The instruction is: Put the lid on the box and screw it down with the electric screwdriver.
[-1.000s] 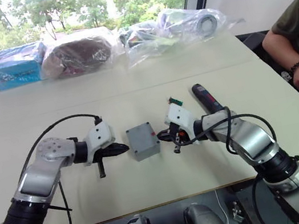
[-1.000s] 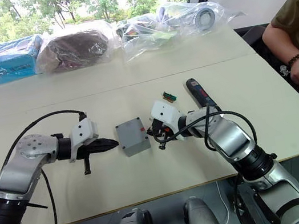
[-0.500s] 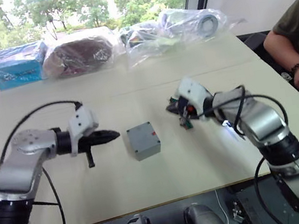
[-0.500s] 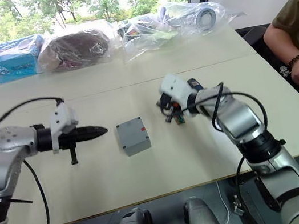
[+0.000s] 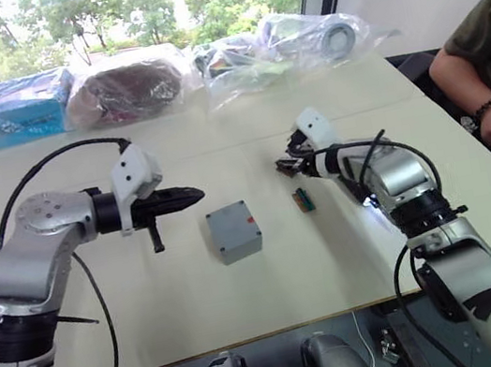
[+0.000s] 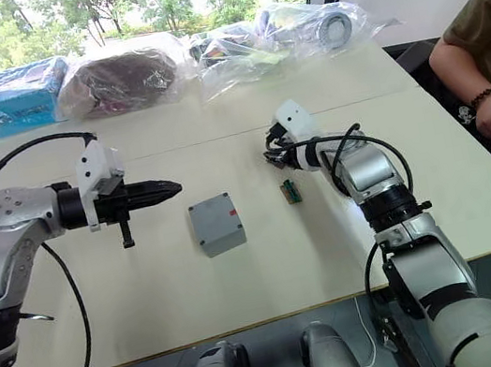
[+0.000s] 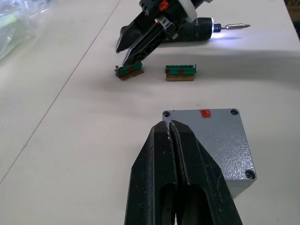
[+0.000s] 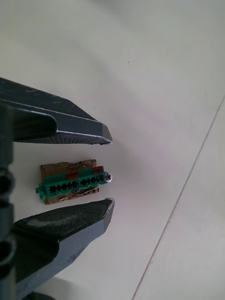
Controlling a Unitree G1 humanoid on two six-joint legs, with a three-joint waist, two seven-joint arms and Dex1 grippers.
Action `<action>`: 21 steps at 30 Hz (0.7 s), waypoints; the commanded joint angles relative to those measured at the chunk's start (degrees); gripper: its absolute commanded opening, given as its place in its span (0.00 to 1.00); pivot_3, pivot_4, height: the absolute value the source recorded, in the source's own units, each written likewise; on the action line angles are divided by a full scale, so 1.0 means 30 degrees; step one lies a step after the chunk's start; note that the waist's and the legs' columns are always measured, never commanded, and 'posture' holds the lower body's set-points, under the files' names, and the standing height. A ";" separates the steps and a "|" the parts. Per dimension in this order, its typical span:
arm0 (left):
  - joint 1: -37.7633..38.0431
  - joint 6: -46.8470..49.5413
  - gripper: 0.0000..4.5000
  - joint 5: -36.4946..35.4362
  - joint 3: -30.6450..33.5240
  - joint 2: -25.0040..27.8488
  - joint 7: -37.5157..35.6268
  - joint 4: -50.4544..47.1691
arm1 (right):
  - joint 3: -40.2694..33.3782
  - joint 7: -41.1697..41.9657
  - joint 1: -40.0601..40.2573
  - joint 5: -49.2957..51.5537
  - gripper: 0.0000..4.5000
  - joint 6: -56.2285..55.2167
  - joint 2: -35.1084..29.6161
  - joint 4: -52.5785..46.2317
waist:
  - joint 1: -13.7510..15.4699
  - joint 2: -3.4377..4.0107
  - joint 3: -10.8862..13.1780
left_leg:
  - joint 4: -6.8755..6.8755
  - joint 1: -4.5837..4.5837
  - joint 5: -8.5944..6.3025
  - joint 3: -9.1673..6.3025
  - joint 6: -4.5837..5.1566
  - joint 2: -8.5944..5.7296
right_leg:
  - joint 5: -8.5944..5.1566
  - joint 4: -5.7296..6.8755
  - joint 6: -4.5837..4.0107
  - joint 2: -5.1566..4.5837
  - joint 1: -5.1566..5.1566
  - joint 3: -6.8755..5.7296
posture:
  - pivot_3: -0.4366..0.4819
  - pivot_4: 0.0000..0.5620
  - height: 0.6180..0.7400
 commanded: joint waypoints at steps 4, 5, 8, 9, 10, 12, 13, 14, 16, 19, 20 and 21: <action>-0.0230 -0.0072 0.00 -0.0234 0.0139 -0.0002 0.0180 -0.0669 | -0.0297 0.0160 -0.1253 -0.0376 0.41 -0.1453 0.0331 0.1642 | 0.0022 0.0000 0.0000 | 0.0000 0.0000 0.0000 -0.0001 0.0000 0.0000 | 0.0001 0.0000 0.0000 -0.0001 0.0000 0.0001 | 0.48 0.27 1.00; -0.0210 -0.0089 0.00 -0.0221 0.0130 -0.0008 0.0195 -0.0679 | -0.0304 0.0175 -0.1351 -0.0412 0.41 -0.1578 0.0378 0.1900 | 0.0017 0.0000 0.0000 | 0.0000 0.0000 0.0000 -0.0002 0.0000 0.0000 | 0.0000 0.0001 0.0001 -0.0001 0.0000 0.0001 | 0.48 0.27 1.00; -0.0175 -0.0131 0.00 -0.0208 0.0094 -0.0018 0.0223 -0.0692 | -0.0314 0.0242 -0.1647 -0.0535 0.41 -0.1919 0.0515 0.2672 | 0.0005 0.0000 0.0000 | 0.0000 0.0000 0.0000 -0.0002 0.0000 -0.0001 | 0.0001 0.0000 0.0000 -0.0001 0.0000 0.0002 | 0.48 0.27 1.00; -0.0116 -0.0168 0.00 -0.0193 0.0077 -0.0013 0.0245 -0.0729 | -0.0268 0.0335 -0.1705 -0.0588 0.41 -0.1956 0.0523 0.2871 | 0.0002 0.0000 0.0000 | 0.0000 0.0000 0.0000 -0.0001 0.0000 -0.0001 | 0.0001 0.0001 0.0000 -0.0001 0.0000 0.0001 | 0.48 0.27 1.00; -0.0064 -0.0213 0.00 -0.0172 0.0061 -0.0007 0.0256 -0.0756 | -0.0176 0.0434 -0.1740 -0.0680 0.41 -0.2039 0.0508 0.3037 | -0.0001 0.0001 0.0001 | 0.0000 0.0000 0.0000 -0.0001 0.0000 0.0000 | 0.0000 0.0001 0.0000 0.0000 0.0000 0.0002 | 0.48 0.27 1.00; -0.0004 -0.0277 0.00 -0.0151 0.0050 -0.0015 0.0279 -0.0774 | -0.0176 0.0516 -0.1789 -0.0751 0.41 -0.2188 0.0555 0.3297 | -0.0001 0.0003 0.0002 | 0.0000 0.0000 0.0000 -0.0001 0.0000 0.0000 | 0.0000 0.0000 0.0000 0.0000 0.0000 0.0002 | 0.48 0.27 1.00; 0.0024 -0.0305 0.00 -0.0145 0.0050 -0.0014 0.0277 -0.0764 | -0.0218 0.0527 -0.1827 -0.0778 0.41 -0.2271 0.0599 0.3425 | -0.0001 0.0003 0.0002 | 0.0000 0.0000 0.0000 -0.0001 0.0000 0.0000 | 0.0001 0.0001 0.0000 -0.0001 0.0000 0.0001 | 0.48 0.27 1.00; 0.0075 -0.0352 0.00 -0.0135 0.0051 -0.0005 0.0262 -0.0751 | -0.0255 0.0533 -0.1873 -0.0813 0.41 -0.2360 0.0642 0.3559 | -0.0001 0.0003 0.0002 | 0.0000 0.0000 0.0000 -0.0002 0.0000 0.0000 | 0.0000 0.0001 0.0001 -0.0001 0.0000 0.0002 | 0.48 0.27 1.00; 0.0189 -0.0417 0.00 -0.0134 0.0071 0.0006 0.0271 -0.0772 | -0.0313 0.0547 -0.1935 -0.0849 0.41 -0.2440 0.0694 0.3751 | -0.0004 0.0003 0.0002 | 0.0000 0.0000 0.0000 -0.0001 0.0000 0.0000 | 0.0000 0.0001 0.0000 -0.0001 0.0000 0.0002 | 0.48 0.27 1.00; 0.0367 -0.0517 0.00 -0.0168 0.0129 0.0017 0.0270 -0.0781 | -0.0317 0.0625 -0.2011 -0.0910 0.41 -0.2616 0.0756 0.4086 | -0.0004 0.0003 0.0002 | 0.0000 0.0000 0.0000 -0.0004 0.0000 0.0001 | 0.0000 0.0002 0.0000 -0.0001 0.0000 0.0002 | 0.48 0.27 1.00; 0.0328 -0.0543 0.00 -0.0172 0.0138 0.0036 0.0230 -0.0698 | -0.0303 0.0651 -0.2027 -0.0940 0.41 -0.2694 0.0776 0.4179 | -0.0002 0.0003 0.0002 | 0.0000 0.0000 0.0000 -0.0003 0.0000 0.0001 | 0.0001 0.0002 0.0000 -0.0001 0.0000 0.0002 | 0.48 0.27 1.00; 0.0293 -0.0541 0.00 -0.0189 0.0147 0.0045 0.0211 -0.0654 | -0.0307 0.0657 -0.2044 -0.0956 0.41 -0.2747 0.0799 0.4255 | 0.0004 0.0003 0.0002 | 0.0000 0.0000 0.0000 -0.0003 0.0000 0.0001 | 0.0001 0.0002 0.0000 -0.0002 0.0000 0.0002 | 0.48 0.27 1.00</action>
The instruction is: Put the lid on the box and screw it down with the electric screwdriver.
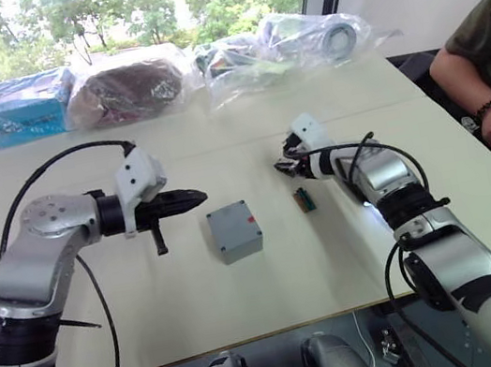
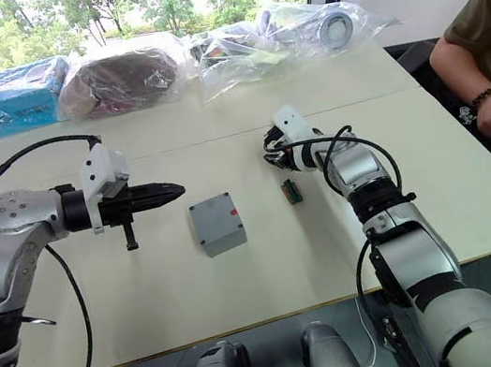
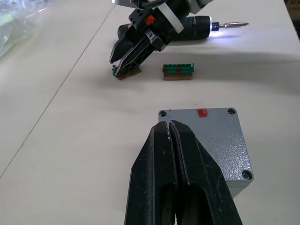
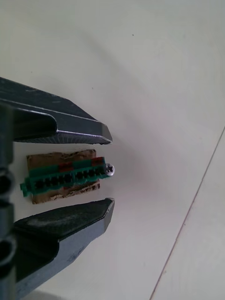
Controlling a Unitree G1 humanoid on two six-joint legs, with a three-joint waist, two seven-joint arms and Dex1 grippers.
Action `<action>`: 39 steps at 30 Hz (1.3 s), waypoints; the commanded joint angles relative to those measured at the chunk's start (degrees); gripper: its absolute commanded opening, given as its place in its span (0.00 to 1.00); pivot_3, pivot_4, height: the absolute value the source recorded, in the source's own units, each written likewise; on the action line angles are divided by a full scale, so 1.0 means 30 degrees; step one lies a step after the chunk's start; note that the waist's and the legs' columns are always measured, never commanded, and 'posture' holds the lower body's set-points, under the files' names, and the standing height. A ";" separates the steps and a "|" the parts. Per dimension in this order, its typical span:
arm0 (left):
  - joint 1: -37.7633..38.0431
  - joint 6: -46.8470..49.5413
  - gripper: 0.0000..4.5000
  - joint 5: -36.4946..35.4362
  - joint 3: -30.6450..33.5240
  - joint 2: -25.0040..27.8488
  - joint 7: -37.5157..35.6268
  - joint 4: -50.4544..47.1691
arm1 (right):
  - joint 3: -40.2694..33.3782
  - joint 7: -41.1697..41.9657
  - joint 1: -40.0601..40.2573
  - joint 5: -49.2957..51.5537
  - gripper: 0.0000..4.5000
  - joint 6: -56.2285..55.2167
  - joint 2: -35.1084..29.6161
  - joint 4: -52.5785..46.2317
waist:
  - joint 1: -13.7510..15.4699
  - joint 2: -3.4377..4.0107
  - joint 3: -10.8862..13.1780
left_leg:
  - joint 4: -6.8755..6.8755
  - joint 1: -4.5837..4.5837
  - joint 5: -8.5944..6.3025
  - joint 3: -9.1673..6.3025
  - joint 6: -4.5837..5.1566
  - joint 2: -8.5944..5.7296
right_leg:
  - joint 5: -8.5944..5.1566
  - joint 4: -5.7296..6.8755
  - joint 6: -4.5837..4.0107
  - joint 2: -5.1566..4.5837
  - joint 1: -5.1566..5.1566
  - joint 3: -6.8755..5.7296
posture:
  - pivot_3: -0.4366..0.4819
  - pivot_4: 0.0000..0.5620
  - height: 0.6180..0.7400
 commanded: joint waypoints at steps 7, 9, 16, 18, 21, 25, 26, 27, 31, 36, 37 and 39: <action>-0.0594 0.0178 0.00 -0.0386 0.0295 0.0136 0.0074 -0.0703 | -0.0447 0.0207 -0.0901 -0.0202 0.41 -0.0816 0.0168 0.0282 | 0.0005 0.0000 0.0000 | 0.0000 0.0000 0.0000 -0.0002 -0.0001 -0.0001 | 0.0000 0.0001 0.0000 -0.0003 0.0000 -0.0001 | 0.48 0.27 1.00; -0.0534 0.0399 0.00 -0.0434 0.0264 0.0085 0.0251 -0.1075 | -0.0492 0.0199 -0.0964 -0.0207 0.41 -0.0865 0.0188 0.0361 | -0.0002 0.0000 0.0000 | 0.0000 0.0001 0.0000 -0.0002 -0.0001 -0.0001 | 0.0000 0.0001 0.0000 -0.0003 0.0000 0.0000 | 0.48 0.27 1.00; -0.0469 0.0805 0.00 -0.0572 0.0183 0.0015 0.0608 -0.1591 | -0.0610 0.0238 -0.1155 -0.0199 0.41 -0.1017 0.0276 0.0577 | -0.0004 0.0000 0.0000 | 0.0000 0.0000 0.0000 -0.0005 -0.0001 -0.0001 | 0.0000 0.0002 0.0000 -0.0003 0.0000 0.0001 | 0.48 0.27 1.00; -0.0460 0.0860 0.00 -0.0617 0.0181 0.0039 0.0649 -0.1629 | -0.0621 0.0291 -0.1171 -0.0218 0.41 -0.1052 0.0300 0.0595 | -0.0006 0.0000 0.0000 | 0.0000 0.0001 0.0000 -0.0005 -0.0001 -0.0001 | 0.0000 0.0002 0.0000 -0.0003 0.0000 0.0001 | 0.48 0.27 1.00; -0.0441 0.0877 0.00 -0.0639 0.0187 0.0057 0.0676 -0.1634 | -0.0661 0.0321 -0.1192 -0.0260 0.41 -0.1078 0.0340 0.0629 | -0.0003 0.0000 0.0000 | 0.0000 0.0001 0.0000 -0.0005 -0.0001 -0.0001 | 0.0000 0.0002 0.0000 -0.0003 0.0000 0.0001 | 0.48 0.27 1.00; -0.0341 0.0624 0.00 -0.0562 0.0206 0.0084 0.0542 -0.1324 | -0.0675 0.0345 -0.1215 -0.0287 0.33 -0.1092 0.0380 0.0681 | 0.0002 0.0000 0.0000 | 0.0000 0.0001 0.0000 -0.0005 -0.0001 -0.0002 | 0.0000 0.0000 0.0000 -0.0004 0.0000 0.0000 | 0.48 0.27 1.00; -0.0311 0.0541 0.00 -0.0535 0.0217 0.0098 0.0490 -0.1227 | -0.0676 0.0348 -0.1225 -0.0295 0.30 -0.1095 0.0384 0.0711 | 0.0001 0.0000 0.0000 | 0.0000 0.0001 0.0000 -0.0005 -0.0001 -0.0001 | 0.0000 0.0001 0.0000 -0.0004 0.0000 0.0001 | 0.48 0.27 1.00; -0.0284 0.0486 0.00 -0.0523 0.0233 0.0113 0.0450 -0.1168 | -0.0675 0.0349 -0.1227 -0.0301 0.24 -0.1088 0.0390 0.0717 | 0.0000 0.0000 0.0000 | 0.0000 0.0001 0.0000 -0.0005 -0.0001 -0.0002 | 0.0000 0.0001 0.0000 -0.0004 0.0000 0.0001 | 0.48 0.27 1.00; -0.0161 0.0097 0.00 -0.0387 0.0267 0.0166 0.0238 -0.0764 | -0.0661 0.0359 -0.1202 -0.0322 0.02 -0.1023 0.0388 0.0781 | -0.0003 0.0000 0.0000 | 0.0000 0.0001 0.0000 -0.0003 -0.0001 -0.0002 | 0.0000 0.0001 0.0000 -0.0003 0.0000 0.0001 | 0.48 0.27 1.00; 0.0002 -0.0602 0.00 -0.0274 0.0381 0.0302 -0.0178 -0.0036 | -0.0723 0.0305 -0.1226 -0.0292 0.02 -0.0892 0.0379 0.0666 | 0.0000 0.0000 0.0000 | 0.0000 0.0001 0.0000 -0.0001 -0.0001 -0.0002 | 0.0000 0.0001 0.0000 -0.0004 0.0000 0.0000 | 0.48 0.27 1.00; 0.0125 -0.0648 0.00 -0.0284 0.0419 0.0334 -0.0188 -0.0113 | -0.0761 0.0301 -0.1271 -0.0267 0.02 -0.0777 0.0327 0.0514 | -0.0003 0.0000 0.0000 | 0.0000 0.0001 0.0000 -0.0002 -0.0001 -0.0001 | 0.0000 0.0001 0.0000 -0.0004 0.0000 0.0001 | 0.48 0.27 1.00; 0.0325 -0.0643 0.00 -0.0345 0.0469 0.0385 -0.0154 -0.0338 | -0.0955 0.0249 -0.1398 -0.0158 0.02 -0.0585 0.0171 0.0057 | -0.0003 0.0000 0.0000 | 0.0000 0.0001 0.0000 -0.0002 -0.0001 -0.0001 | 0.0000 0.0001 0.0000 -0.0004 0.0000 0.0001 | 0.48 0.27 1.00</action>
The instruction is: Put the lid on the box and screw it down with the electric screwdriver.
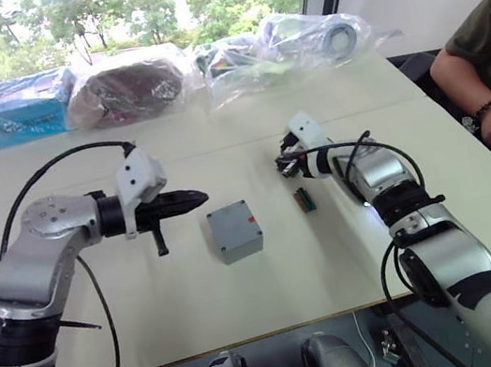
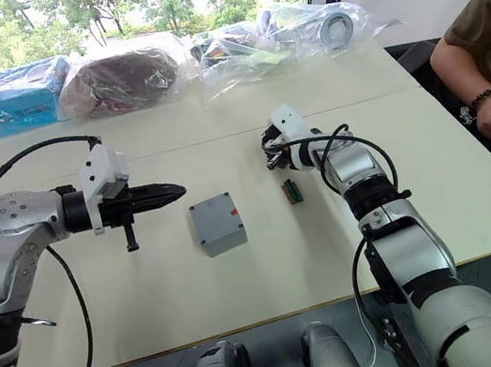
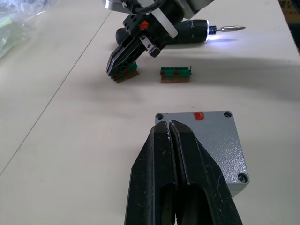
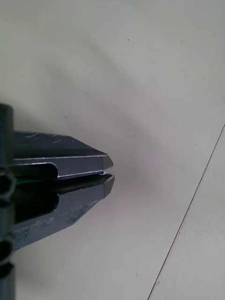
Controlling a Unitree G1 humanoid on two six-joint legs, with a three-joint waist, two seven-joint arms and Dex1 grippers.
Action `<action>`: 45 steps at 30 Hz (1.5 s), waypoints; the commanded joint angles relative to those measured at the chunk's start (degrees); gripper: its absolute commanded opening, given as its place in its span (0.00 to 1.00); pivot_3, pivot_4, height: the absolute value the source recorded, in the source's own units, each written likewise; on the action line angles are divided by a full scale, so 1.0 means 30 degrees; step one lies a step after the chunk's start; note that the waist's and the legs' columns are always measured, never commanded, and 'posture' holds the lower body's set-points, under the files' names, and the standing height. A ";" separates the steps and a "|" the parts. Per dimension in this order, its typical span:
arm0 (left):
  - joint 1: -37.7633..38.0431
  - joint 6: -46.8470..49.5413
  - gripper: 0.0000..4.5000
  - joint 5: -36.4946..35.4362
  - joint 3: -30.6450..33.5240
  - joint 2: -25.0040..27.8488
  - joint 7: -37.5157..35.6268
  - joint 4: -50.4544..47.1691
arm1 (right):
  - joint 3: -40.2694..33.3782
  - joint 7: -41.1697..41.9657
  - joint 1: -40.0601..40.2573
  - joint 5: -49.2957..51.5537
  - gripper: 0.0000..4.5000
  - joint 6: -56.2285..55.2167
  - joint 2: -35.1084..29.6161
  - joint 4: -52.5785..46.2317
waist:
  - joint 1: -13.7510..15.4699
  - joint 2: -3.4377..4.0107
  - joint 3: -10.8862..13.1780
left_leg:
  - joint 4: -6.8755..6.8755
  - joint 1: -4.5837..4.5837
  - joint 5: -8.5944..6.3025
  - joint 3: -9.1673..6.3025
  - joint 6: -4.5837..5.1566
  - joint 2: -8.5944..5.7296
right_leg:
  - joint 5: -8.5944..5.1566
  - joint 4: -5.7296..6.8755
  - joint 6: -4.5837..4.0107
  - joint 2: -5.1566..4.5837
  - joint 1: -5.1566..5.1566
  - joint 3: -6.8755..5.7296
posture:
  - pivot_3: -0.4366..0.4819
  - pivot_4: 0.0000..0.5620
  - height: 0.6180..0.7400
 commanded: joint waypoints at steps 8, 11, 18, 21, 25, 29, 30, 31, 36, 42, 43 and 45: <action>0.0467 -0.0502 0.00 -0.0041 0.0475 0.0356 -0.0100 -0.0566 | -0.1662 0.0838 -0.1252 0.1709 0.02 0.3874 -0.0634 -0.4879 | 0.0017 0.0011 0.0007 | 0.0000 -0.0002 0.0000 -0.0011 0.0000 0.0003 | 0.0000 0.0001 0.0000 -0.0004 -0.0001 0.0000 | 0.48 0.27 1.00; 0.0474 -0.0573 0.00 -0.0035 0.0484 0.0392 -0.0182 -0.0486 | -0.1262 0.1885 -0.0860 0.2698 0.02 0.6493 -0.0991 -0.8013 | 0.0029 0.0011 0.0007 | -0.0002 -0.0002 -0.0001 -0.0029 0.0001 0.0005 | 0.0000 0.0002 0.0000 -0.0002 -0.0002 -0.0001 | 0.48 0.27 1.00; 0.0673 -0.0880 0.00 -0.0060 0.0706 0.0706 -0.0470 -0.0215 | -0.0056 0.2627 0.0996 0.5639 0.02 1.2110 -0.1168 -1.6443 | 0.0064 0.0009 0.0006 | -0.0005 -0.0001 -0.0003 -0.0043 0.0005 0.0008 | -0.0001 0.0001 -0.0002 -0.0003 -0.0002 -0.0006 | 0.48 0.27 1.00; 0.0792 -0.0976 0.00 -0.0037 0.0739 0.0791 -0.0506 -0.0176 | 0.0481 0.2211 0.1789 0.6257 0.02 1.2983 -0.0855 -1.7908 | 0.0066 0.0008 0.0005 | -0.0002 -0.0002 -0.0002 -0.0037 0.0004 0.0004 | -0.0001 0.0000 -0.0002 -0.0010 -0.0002 -0.0006 | 0.48 0.27 1.00; 0.0916 -0.1054 0.00 -0.0020 0.0746 0.0820 -0.0466 -0.0226 | 0.1472 0.1661 0.2760 0.6110 0.02 1.2655 -0.0726 -1.8193 | 0.0094 0.0005 0.0004 | 0.0000 -0.0002 -0.0002 -0.0035 0.0004 0.0000 | -0.0001 -0.0003 -0.0003 -0.0014 0.0000 -0.0007 | 0.48 0.27 1.00; 0.1050 -0.1115 0.00 -0.0066 0.0745 0.0841 -0.0391 -0.0351 | 0.1870 0.1399 0.2948 0.5998 0.02 1.2152 -0.0803 -1.7830 | 0.0080 0.0005 0.0003 | 0.0002 -0.0004 -0.0002 -0.0030 0.0004 -0.0003 | -0.0001 -0.0003 -0.0003 -0.0017 -0.0001 -0.0006 | 0.48 0.27 1.00; 0.1069 -0.1093 0.00 -0.0092 0.0744 0.0829 -0.0361 -0.0420 | 0.1967 0.1348 0.2970 0.5920 0.02 1.1981 -0.0827 -1.7685 | 0.0077 0.0005 0.0004 | 0.0002 -0.0003 -0.0002 -0.0031 0.0004 -0.0002 | -0.0002 -0.0003 -0.0003 -0.0014 -0.0001 -0.0006 | 0.48 0.27 1.00; 0.1068 -0.1063 0.00 -0.0122 0.0748 0.0819 -0.0336 -0.0461 | 0.2048 0.1306 0.2969 0.5857 0.02 1.1826 -0.0836 -1.7518 | 0.0076 0.0005 0.0003 | 0.0002 -0.0003 -0.0002 -0.0032 0.0004 -0.0002 | -0.0001 -0.0003 -0.0002 -0.0012 -0.0001 -0.0007 | 0.48 0.27 1.00; 0.1117 -0.1108 0.00 -0.0125 0.0694 0.0804 -0.0275 -0.0523 | 0.2244 0.1202 0.2962 0.5692 0.02 1.1207 -0.0885 -1.6786 | 0.0071 0.0005 0.0003 | 0.0002 -0.0003 -0.0002 -0.0030 0.0004 0.0000 | -0.0001 -0.0004 -0.0002 -0.0009 -0.0002 -0.0007 | 0.48 0.27 1.00; 0.1162 -0.1171 0.00 -0.0073 0.0667 0.0782 -0.0235 -0.0511 | 0.2442 0.1155 0.3065 0.5494 0.02 1.0682 -0.0940 -1.6122 | 0.0074 0.0005 0.0004 | 0.0002 -0.0003 -0.0002 -0.0030 0.0004 -0.0001 | -0.0002 -0.0004 -0.0002 -0.0009 -0.0001 -0.0007 | 0.48 0.27 1.00; 0.1168 -0.1168 0.00 -0.0074 0.0663 0.0767 -0.0214 -0.0526 | 0.2501 0.1184 0.3103 0.5439 0.02 1.0584 -0.1007 -1.6078 | 0.0072 0.0005 0.0004 | 0.0002 -0.0003 -0.0002 -0.0030 0.0004 -0.0001 | -0.0001 -0.0005 -0.0002 -0.0009 -0.0002 -0.0007 | 0.48 0.27 1.00; 0.1161 -0.1177 0.00 -0.0072 0.0655 0.0749 -0.0197 -0.0525 | 0.2606 0.1256 0.3148 0.5359 0.02 1.0450 -0.1110 -1.6025 | 0.0076 0.0006 0.0004 | 0.0001 -0.0003 -0.0002 -0.0030 0.0004 0.0000 | -0.0001 -0.0004 -0.0003 -0.0009 -0.0002 -0.0007 | 0.48 0.27 1.00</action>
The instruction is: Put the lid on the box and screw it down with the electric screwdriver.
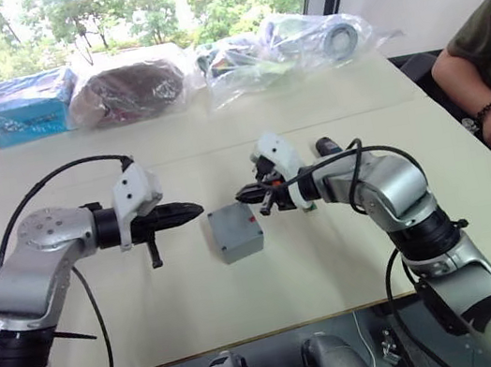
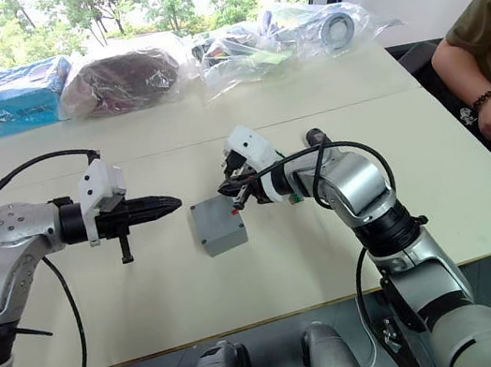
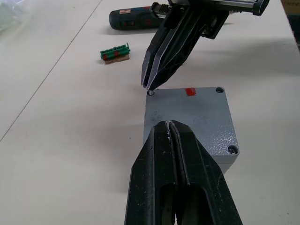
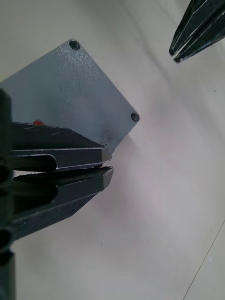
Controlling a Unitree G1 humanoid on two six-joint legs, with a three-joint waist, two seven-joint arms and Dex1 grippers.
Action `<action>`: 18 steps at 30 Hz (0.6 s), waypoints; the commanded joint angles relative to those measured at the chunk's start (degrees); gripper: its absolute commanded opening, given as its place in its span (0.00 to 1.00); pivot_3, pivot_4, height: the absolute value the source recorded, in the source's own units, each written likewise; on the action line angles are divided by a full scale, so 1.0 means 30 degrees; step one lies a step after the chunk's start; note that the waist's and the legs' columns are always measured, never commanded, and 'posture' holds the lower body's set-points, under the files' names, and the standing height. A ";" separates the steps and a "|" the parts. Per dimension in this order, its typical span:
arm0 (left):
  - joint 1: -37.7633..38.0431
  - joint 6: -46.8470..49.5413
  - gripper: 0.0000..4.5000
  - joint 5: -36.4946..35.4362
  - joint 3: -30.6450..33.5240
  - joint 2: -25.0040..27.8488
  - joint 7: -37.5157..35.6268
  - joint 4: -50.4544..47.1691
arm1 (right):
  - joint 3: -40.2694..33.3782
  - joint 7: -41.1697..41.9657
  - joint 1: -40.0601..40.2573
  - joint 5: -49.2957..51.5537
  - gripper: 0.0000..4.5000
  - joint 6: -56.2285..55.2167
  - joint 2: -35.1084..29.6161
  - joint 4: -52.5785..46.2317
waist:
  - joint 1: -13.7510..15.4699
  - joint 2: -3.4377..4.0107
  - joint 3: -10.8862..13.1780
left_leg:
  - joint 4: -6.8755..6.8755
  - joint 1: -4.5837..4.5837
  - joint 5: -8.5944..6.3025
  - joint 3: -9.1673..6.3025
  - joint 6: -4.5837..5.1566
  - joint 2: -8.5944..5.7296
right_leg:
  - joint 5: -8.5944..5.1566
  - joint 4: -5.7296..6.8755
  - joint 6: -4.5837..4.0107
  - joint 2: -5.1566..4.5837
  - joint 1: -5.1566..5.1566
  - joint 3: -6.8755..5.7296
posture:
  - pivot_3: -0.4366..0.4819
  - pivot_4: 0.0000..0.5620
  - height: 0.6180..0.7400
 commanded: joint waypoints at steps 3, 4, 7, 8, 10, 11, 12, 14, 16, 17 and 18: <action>-0.0055 -0.0260 0.00 -0.0103 0.0558 0.0161 0.0127 -0.0576 | 0.0132 0.0201 0.0052 -0.0189 0.02 -0.0737 -0.0395 -0.0099 | 0.0007 0.0000 0.0000 | 0.0000 0.0000 0.0000 0.0001 0.0000 0.0000 | 0.0000 -0.0001 0.0000 -0.0001 0.0000 0.0000 | 0.48 0.27 1.00; -0.0051 -0.0251 0.00 -0.0110 0.0562 0.0161 0.0139 -0.0594 | 0.0146 0.0244 0.0066 -0.0209 0.02 -0.0782 -0.0445 -0.0066 | 0.0005 0.0000 0.0000 | 0.0000 0.0000 0.0000 0.0001 0.0000 0.0000 | 0.0000 -0.0001 0.0000 -0.0001 0.0000 0.0000 | 0.48 0.27 1.00; -0.0024 -0.0248 0.00 -0.0096 0.0569 0.0176 0.0190 -0.0647 | 0.0253 0.0356 0.0083 -0.0273 0.02 -0.0890 -0.0529 0.0081 | 0.0000 0.0000 0.0000 | 0.0000 0.0000 0.0000 0.0000 0.0000 -0.0001 | 0.0000 -0.0001 0.0000 -0.0001 0.0000 0.0001 | 0.48 0.27 1.00; -0.0018 -0.0237 0.00 -0.0099 0.0571 0.0181 0.0205 -0.0670 | 0.0297 0.0374 0.0107 -0.0296 0.02 -0.0949 -0.0524 0.0145 | -0.0001 0.0000 0.0000 | 0.0000 0.0001 0.0000 -0.0002 0.0000 0.0000 | 0.0000 -0.0001 0.0000 0.0000 0.0000 0.0000 | 0.48 0.27 1.00; -0.0008 -0.0219 0.00 -0.0096 0.0571 0.0186 0.0243 -0.0711 | 0.0436 0.0389 0.0192 -0.0383 0.02 -0.1113 -0.0499 0.0343 | -0.0001 0.0000 0.0000 | 0.0000 0.0001 0.0000 -0.0001 0.0000 0.0000 | 0.0000 0.0000 0.0000 0.0000 0.0000 0.0000 | 0.48 0.27 1.00; -0.0003 -0.0209 0.00 -0.0100 0.0572 0.0191 0.0259 -0.0729 | 0.0504 0.0393 0.0235 -0.0430 0.02 -0.1200 -0.0476 0.0469 | 0.0006 0.0000 0.0000 | 0.0000 0.0000 0.0000 -0.0001 0.0000 0.0000 | 0.0000 -0.0001 0.0000 0.0000 0.0000 0.0001 | 0.48 0.27 1.00; -0.0010 -0.0195 0.00 -0.0101 0.0572 0.0192 0.0281 -0.0741 | 0.0568 0.0413 0.0270 -0.0472 0.02 -0.1284 -0.0451 0.0622 | 0.0009 0.0000 0.0000 | 0.0000 0.0000 0.0000 0.0000 0.0000 0.0000 | 0.0000 -0.0001 0.0000 -0.0001 0.0000 0.0001 | 0.48 0.27 1.00; -0.0016 -0.0163 0.00 -0.0113 0.0575 0.0191 0.0322 -0.0770 | 0.0695 0.0439 0.0312 -0.0591 0.02 -0.1489 -0.0419 0.0902 | 0.0009 -0.0001 -0.0001 | 0.0000 0.0001 0.0000 0.0000 0.0000 0.0000 | 0.0000 -0.0001 0.0000 -0.0001 0.0000 0.0001 | 0.48 0.27 1.00; -0.0024 -0.0101 0.00 -0.0134 0.0570 0.0180 0.0381 -0.0833 | 0.0766 0.0449 0.0315 -0.0668 0.02 -0.1683 -0.0355 0.1195 | 0.0007 -0.0002 -0.0001 | 0.0000 0.0001 0.0000 0.0000 0.0000 0.0000 | 0.0000 -0.0001 0.0000 -0.0001 0.0000 0.0000 | 0.48 0.27 1.00; -0.0021 -0.0074 0.00 -0.0145 0.0567 0.0177 0.0406 -0.0861 | 0.0801 0.0448 0.0298 -0.0711 0.02 -0.1771 -0.0310 0.1342 | 0.0004 -0.0002 -0.0001 | 0.0000 0.0001 0.0000 -0.0001 0.0000 0.0000 | 0.0000 0.0000 0.0000 -0.0001 0.0000 0.0001 | 0.48 0.27 1.00; -0.0013 -0.0057 0.00 -0.0152 0.0560 0.0179 0.0429 -0.0884 | 0.0827 0.0447 0.0275 -0.0747 0.02 -0.1833 -0.0260 0.1476 | 0.0001 -0.0002 -0.0001 | 0.0000 0.0001 0.0000 0.0000 0.0000 0.0000 | 0.0000 0.0000 0.0000 -0.0001 0.0000 0.0001 | 0.48 0.27 1.00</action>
